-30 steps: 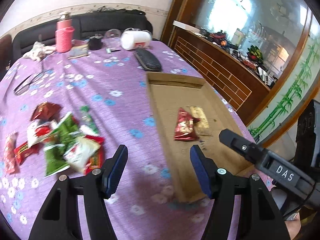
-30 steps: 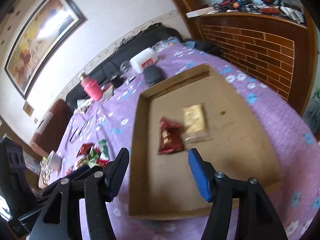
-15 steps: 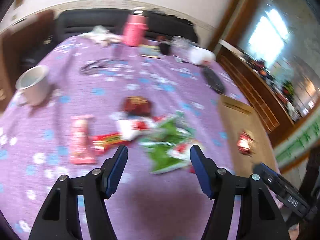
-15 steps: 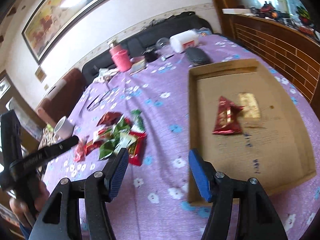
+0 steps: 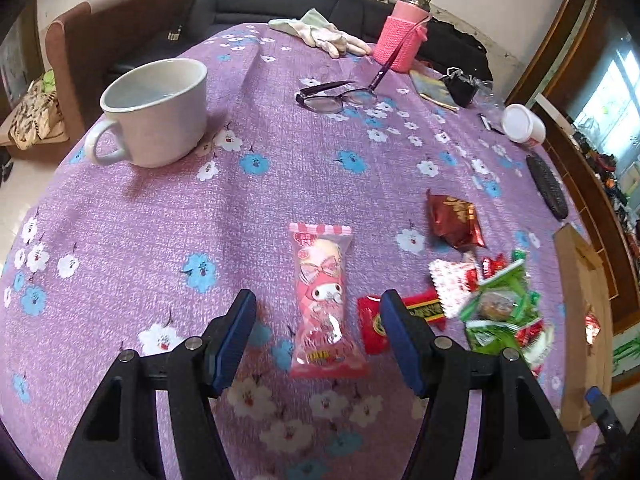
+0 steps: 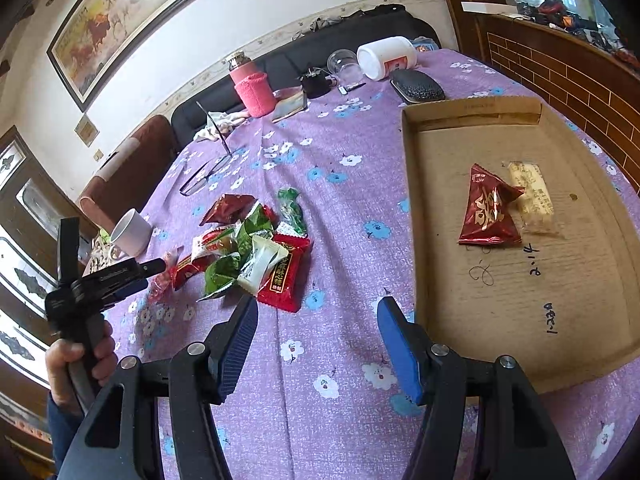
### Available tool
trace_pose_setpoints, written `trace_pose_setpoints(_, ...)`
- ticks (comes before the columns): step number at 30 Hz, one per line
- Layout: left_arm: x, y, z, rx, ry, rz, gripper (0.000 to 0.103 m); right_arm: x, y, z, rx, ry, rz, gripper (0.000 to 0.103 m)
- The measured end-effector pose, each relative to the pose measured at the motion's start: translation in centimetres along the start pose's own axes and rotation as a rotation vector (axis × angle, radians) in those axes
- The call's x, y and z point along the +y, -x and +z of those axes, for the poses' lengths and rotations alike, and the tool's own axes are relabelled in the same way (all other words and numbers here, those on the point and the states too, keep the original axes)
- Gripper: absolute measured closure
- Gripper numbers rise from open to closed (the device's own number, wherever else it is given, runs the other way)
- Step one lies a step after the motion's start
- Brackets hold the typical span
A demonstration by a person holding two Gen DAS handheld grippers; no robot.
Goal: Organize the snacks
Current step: 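Grasp the pink character candy bar with the left gripper while the right gripper grasps a red-wrapped bar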
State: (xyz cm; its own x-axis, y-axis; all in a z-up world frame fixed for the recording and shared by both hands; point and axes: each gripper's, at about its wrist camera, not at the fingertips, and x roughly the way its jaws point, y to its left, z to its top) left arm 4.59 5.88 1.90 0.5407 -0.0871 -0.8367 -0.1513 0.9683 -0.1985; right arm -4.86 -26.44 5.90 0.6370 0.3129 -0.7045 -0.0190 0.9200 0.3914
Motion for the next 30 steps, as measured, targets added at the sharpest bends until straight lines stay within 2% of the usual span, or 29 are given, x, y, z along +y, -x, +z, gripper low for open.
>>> trace_pose_setpoints(1, 0.0, -0.2, -0.1, 0.005, -0.004, 0.005, 0.049, 0.0, -0.2, 0.0, 0.006, 0.001, -0.001, 0.037)
trace_pose_setpoints(2, 0.0, -0.4, -0.2, -0.003, -0.013, 0.015, 0.05, 0.1, -0.3, 0.0, 0.009, 0.002, -0.001, 0.037)
trace_pose_setpoints(4, -0.1, -0.5, -0.3, -0.02, -0.036, 0.048, 0.068, 0.4, -0.8, 0.1, 0.022, 0.012, -0.005, 0.037)
trace_pose_setpoints(6, -0.3, -0.6, -0.3, -0.035, -0.058, 0.066, 0.08, 1.0, -1.7, 0.4, 0.037, 0.036, -0.021, 0.037)
trace_pose_setpoints(9, -0.4, -0.6, -0.5, -0.052, -0.071, 0.069, 0.08, 1.9, -3.2, 0.9, 0.062, 0.075, -0.048, 0.037)
trace_pose_setpoints(14, -0.6, -0.2, -0.7, -0.054, -0.069, 0.031, 0.081, 3.2, -6.8, 2.0, 0.136, 0.112, -0.086, 0.038)
trace_pose_setpoints(17, -0.6, 0.0, -0.7, -0.054, -0.068, 0.018, 0.081, 3.7, -8.7, 2.4, 0.154, 0.141, -0.145, 0.055)
trace_pose_setpoints(21, -0.9, 0.2, -0.8, -0.054, -0.073, -0.006, 0.081, 4.1, -10.1, 2.7, 0.127, 0.166, -0.193, 0.064)
trace_pose_setpoints(22, -0.9, 0.2, -0.8, -0.055, -0.074, -0.011, 0.081, 4.2, -10.1, 2.5, 0.111, 0.173, -0.188, 0.077)
trace_pose_setpoints(23, -0.9, 0.3, -0.8, -0.057, -0.074, -0.019, 0.081, 4.2, -10.0, 2.5, 0.105, 0.173, -0.184, 0.083)
trace_pose_setpoints(26, -1.1, 0.7, -0.9, -0.071, -0.076, -0.036, 0.081, 4.0, -9.4, 2.2, 0.065, 0.179, -0.181, 0.09)
trace_pose_setpoints(30, -1.5, 1.1, -1.0, -0.078, -0.088, -0.044, 0.081, 3.4, -9.1, 2.0, 0.087, 0.146, -0.127, 0.089)
